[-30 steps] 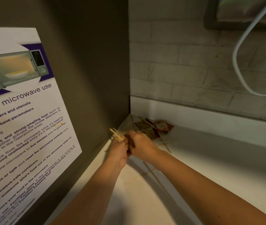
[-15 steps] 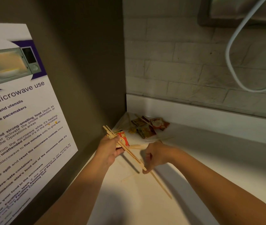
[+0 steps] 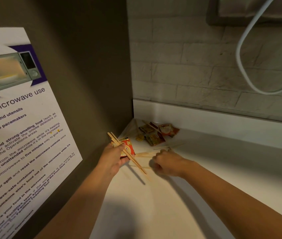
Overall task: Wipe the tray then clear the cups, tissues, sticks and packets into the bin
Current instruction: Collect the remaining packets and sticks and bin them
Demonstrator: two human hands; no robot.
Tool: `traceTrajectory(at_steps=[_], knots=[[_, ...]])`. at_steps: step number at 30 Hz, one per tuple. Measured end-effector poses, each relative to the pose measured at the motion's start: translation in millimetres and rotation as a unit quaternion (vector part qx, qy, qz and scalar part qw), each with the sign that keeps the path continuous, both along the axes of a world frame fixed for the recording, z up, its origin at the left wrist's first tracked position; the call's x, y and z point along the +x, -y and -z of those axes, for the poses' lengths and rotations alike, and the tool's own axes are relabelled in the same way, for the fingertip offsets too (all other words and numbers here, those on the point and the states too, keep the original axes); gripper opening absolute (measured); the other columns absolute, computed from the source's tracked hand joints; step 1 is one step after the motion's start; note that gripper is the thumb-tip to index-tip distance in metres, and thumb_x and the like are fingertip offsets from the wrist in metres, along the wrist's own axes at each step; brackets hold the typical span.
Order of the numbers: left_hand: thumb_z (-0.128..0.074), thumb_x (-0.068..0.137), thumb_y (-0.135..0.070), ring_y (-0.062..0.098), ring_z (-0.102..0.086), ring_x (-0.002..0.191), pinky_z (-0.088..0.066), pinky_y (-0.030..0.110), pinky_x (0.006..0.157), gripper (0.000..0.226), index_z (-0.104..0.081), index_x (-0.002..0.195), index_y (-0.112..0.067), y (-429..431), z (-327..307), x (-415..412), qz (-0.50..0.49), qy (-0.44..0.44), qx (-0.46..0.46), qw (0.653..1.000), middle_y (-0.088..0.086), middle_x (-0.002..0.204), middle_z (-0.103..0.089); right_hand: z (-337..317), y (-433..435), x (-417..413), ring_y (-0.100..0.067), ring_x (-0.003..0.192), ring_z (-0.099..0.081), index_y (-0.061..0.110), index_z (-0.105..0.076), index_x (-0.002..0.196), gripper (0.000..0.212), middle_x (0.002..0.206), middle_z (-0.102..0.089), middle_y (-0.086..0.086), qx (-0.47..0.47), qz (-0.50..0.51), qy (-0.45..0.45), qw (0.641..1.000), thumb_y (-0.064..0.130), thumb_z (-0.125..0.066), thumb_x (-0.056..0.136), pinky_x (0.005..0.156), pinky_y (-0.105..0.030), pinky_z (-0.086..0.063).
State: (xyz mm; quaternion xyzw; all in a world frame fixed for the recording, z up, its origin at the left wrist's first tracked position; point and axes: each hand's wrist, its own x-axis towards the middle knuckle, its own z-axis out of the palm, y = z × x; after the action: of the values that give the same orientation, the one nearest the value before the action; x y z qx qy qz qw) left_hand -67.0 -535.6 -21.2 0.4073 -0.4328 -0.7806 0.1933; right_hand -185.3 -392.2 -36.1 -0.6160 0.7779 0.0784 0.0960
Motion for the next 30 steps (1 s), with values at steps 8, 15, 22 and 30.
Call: traceTrajectory(at_steps=[8, 15, 22, 30], knots=[[-0.049, 0.094, -0.002, 0.026, -0.060, 0.086, -0.049, 0.039, 0.068, 0.036, -0.043, 0.129, -0.002, -2, -3, 3, -0.002, -0.002, -0.005, 1.000, 0.018, 0.105, -0.057, 1, -7, -27, -0.030, 0.137, -0.021, 0.022, -0.036, 0.140, 0.057, 0.148, -0.023, -0.007, -0.075, 0.183, 0.045, 0.979, 0.041, -0.055, 0.090, 0.108, -0.039, -0.024], [-0.048, 0.095, -0.002, 0.023, -0.059, 0.079, -0.050, 0.036, 0.059, 0.034, -0.044, 0.128, -0.002, -2, -5, 6, 0.001, -0.006, -0.009, 1.000, 0.019, 0.109, -0.055, 9, -2, -26, -0.030, 0.125, -0.041, 0.013, -0.031, 0.142, 0.062, 0.142, -0.038, -0.010, -0.100, 0.252, 0.039, 0.962, 0.040, -0.054, 0.090, 0.102, -0.037, -0.034], [-0.049, 0.095, -0.002, 0.023, -0.060, 0.080, -0.051, 0.037, 0.062, 0.036, -0.043, 0.130, -0.002, 0, -5, 7, 0.004, 0.000, -0.012, 1.000, 0.018, 0.105, -0.057, 10, 0, -17, -0.026, 0.107, -0.055, 0.018, -0.067, 0.107, 0.022, 0.114, -0.062, -0.005, -0.145, 0.267, 0.064, 0.951, 0.021, -0.049, 0.094, 0.092, -0.031, -0.037], [-0.049, 0.095, -0.003, 0.026, -0.059, 0.086, -0.049, 0.039, 0.071, 0.036, -0.043, 0.130, -0.002, -3, -7, 10, 0.007, 0.004, -0.014, 1.000, 0.022, 0.118, -0.055, 8, -4, -9, -0.032, 0.112, -0.051, 0.011, -0.055, 0.121, 0.033, 0.110, -0.052, -0.012, -0.064, 0.248, -0.013, 0.967, 0.027, -0.041, 0.095, 0.091, -0.036, -0.039]])
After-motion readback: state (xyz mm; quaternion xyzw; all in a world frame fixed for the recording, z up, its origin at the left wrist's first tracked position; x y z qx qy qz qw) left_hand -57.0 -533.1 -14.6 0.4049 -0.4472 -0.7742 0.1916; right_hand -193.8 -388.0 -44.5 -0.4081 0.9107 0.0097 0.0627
